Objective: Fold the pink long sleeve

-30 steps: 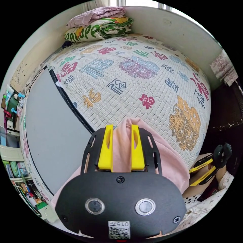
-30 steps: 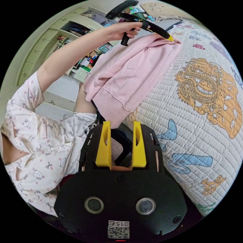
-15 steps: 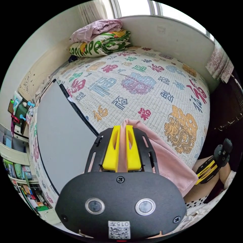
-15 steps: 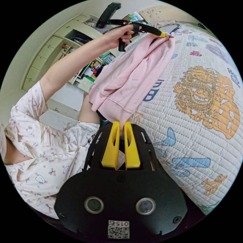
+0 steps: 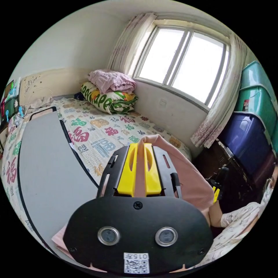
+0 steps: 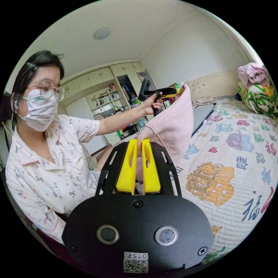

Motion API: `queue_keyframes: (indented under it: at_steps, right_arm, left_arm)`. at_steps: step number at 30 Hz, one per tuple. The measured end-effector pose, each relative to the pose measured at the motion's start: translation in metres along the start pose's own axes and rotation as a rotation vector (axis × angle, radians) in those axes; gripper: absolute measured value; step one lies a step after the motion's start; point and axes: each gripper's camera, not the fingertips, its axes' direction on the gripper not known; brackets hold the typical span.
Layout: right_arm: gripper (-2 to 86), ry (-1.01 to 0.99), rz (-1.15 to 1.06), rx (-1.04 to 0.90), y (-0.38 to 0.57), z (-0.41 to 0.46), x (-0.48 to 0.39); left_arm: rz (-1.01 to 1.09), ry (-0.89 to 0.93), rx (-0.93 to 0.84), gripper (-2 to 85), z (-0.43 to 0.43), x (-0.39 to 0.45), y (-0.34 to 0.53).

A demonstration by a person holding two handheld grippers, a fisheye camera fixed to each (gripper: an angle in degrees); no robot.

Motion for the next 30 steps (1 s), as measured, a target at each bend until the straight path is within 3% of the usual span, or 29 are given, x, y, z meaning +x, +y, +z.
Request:
queue_keyframes:
  at_steps: [4, 8, 11, 14, 20, 22, 26, 30]
  right_arm:
    - [1.6, -0.180, -0.125, -0.131, -0.017, 0.108, -0.042]
    - [1.6, -0.296, -0.045, -0.235, -0.006, 0.254, -0.068]
    - [1.7, -0.268, 0.050, -0.397, 0.020, 0.361, -0.074]
    - [1.9, -0.239, 0.088, -0.570, 0.049, 0.434, -0.084]
    - [2.6, -0.086, 0.103, -0.675, 0.078, 0.480, -0.093]
    - [2.8, -0.095, 0.120, -0.660, 0.083, 0.486, -0.094]
    - [3.4, -0.047, 0.075, -0.697, 0.088, 0.516, -0.109]
    - [4.6, 0.133, -0.040, -0.808, 0.095, 0.556, -0.137]
  left_arm:
    - [-0.005, 0.053, 0.144, 1.0, -0.091, -0.064, 0.086]
    - [-0.133, -0.045, 0.199, 0.5, -0.164, -0.151, 0.203]
    - [-0.268, -0.266, 0.056, 0.1, -0.163, -0.211, 0.286]
    - [-0.360, -0.299, -0.057, 0.0, -0.148, -0.250, 0.351]
    - [-0.540, -0.353, 0.101, 0.3, -0.173, -0.290, 0.443]
    - [-0.515, -0.299, 0.146, 1.9, -0.175, -0.292, 0.461]
    - [-0.471, -0.004, 0.213, 11.8, -0.150, -0.290, 0.477]
    - [-0.406, 0.060, 0.216, 13.2, -0.121, -0.275, 0.469]
